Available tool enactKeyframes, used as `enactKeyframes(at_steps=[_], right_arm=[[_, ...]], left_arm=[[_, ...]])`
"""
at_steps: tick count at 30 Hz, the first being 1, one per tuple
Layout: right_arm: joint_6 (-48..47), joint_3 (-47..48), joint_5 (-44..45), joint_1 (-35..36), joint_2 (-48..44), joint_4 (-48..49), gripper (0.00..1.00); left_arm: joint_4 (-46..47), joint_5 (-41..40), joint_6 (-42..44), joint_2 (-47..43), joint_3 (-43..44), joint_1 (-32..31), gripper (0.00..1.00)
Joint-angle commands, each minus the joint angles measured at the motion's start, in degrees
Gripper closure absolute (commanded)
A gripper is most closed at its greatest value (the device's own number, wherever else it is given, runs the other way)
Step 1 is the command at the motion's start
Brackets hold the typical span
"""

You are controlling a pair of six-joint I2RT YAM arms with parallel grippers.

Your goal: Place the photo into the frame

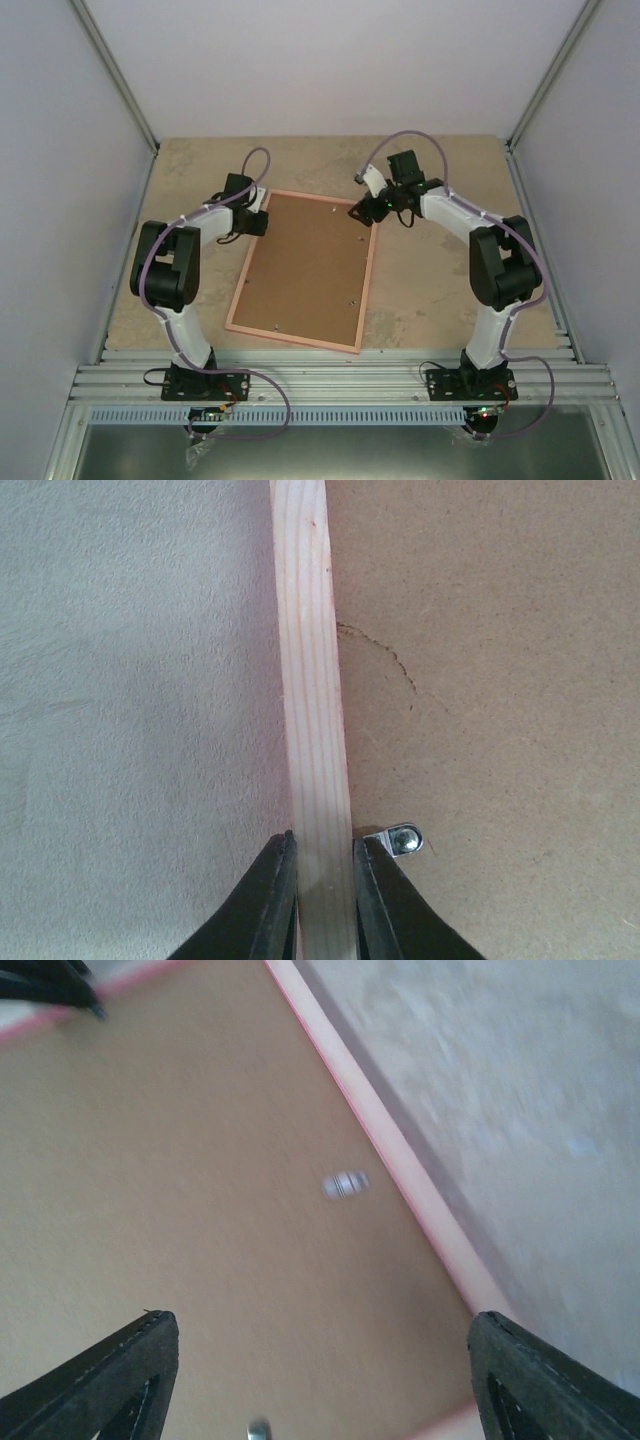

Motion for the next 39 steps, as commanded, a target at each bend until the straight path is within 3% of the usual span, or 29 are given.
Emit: enactKeyframes(at_steps=[1, 8, 20, 32, 39], right_arm=[[2.5, -6.07, 4.61, -2.88, -4.33, -4.95, 0.16], [5.97, -10.87, 0.65, -3.85, -3.27, -7.89, 0.19], [8.44, -10.38, 3.94, -2.17, 3.51, -6.0, 0.23], [9.86, -4.35, 7.74, -2.28, 8.74, -5.01, 0.35], [9.16, -4.36, 2.69, -1.94, 7.86, -7.26, 0.27]], left_arm=[[-1.05, -1.17, -2.02, -0.96, -1.71, 0.09, 0.84], [-0.04, -2.05, -4.72, -1.56, -2.65, 0.09, 0.85], [0.42, -0.67, -6.26, -2.78, -4.56, 0.0, 0.78], [-0.95, 0.52, -5.61, -6.96, -8.03, -1.36, 0.61], [-1.19, 0.17, -6.05, -8.67, -8.7, -1.67, 0.48]])
